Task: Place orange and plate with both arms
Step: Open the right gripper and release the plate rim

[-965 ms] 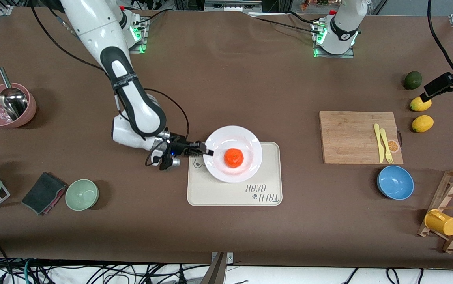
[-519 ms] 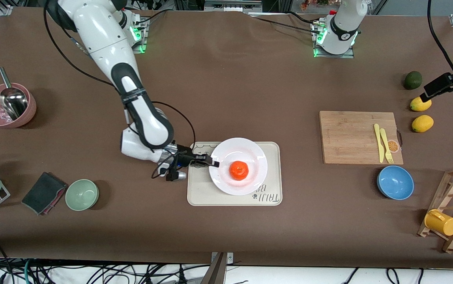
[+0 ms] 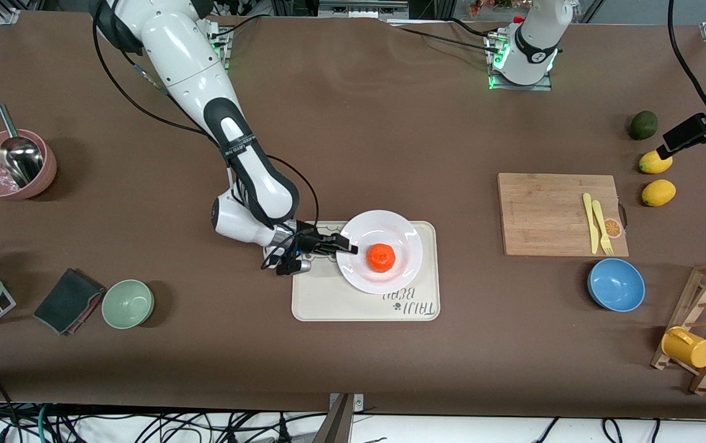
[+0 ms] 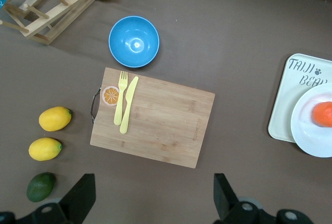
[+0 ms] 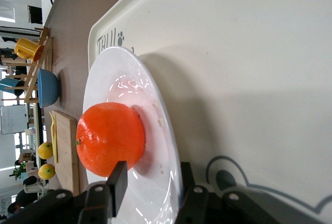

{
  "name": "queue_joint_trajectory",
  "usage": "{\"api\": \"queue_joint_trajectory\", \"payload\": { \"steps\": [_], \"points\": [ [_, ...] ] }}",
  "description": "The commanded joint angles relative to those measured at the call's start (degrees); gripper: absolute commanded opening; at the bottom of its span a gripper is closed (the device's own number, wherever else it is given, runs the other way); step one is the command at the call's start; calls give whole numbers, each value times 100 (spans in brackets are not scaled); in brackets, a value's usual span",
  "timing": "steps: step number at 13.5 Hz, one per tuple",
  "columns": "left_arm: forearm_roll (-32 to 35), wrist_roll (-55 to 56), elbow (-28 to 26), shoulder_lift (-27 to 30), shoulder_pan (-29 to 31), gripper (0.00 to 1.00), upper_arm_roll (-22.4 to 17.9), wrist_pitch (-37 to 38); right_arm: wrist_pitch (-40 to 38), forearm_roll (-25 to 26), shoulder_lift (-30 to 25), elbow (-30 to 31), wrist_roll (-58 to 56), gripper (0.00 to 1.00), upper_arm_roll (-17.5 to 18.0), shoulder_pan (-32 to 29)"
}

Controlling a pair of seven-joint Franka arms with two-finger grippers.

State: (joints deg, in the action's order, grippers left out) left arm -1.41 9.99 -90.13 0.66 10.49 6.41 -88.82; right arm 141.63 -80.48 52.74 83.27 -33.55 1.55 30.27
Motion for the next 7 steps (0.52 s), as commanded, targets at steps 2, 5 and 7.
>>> {"api": "queue_joint_trajectory", "payload": {
  "steps": [2,5,7],
  "points": [
    [-97,-94,171,-57,59,100,18,145,13,1653,-342,-13,409,100,-146,-13],
    [-97,-85,171,-48,59,100,18,145,-39,3936,-545,-13,1348,100,-217,-12],
    [-97,-76,171,-57,59,100,18,154,-563,5238,-755,-30,1605,100,-443,-12]
  ]
}}
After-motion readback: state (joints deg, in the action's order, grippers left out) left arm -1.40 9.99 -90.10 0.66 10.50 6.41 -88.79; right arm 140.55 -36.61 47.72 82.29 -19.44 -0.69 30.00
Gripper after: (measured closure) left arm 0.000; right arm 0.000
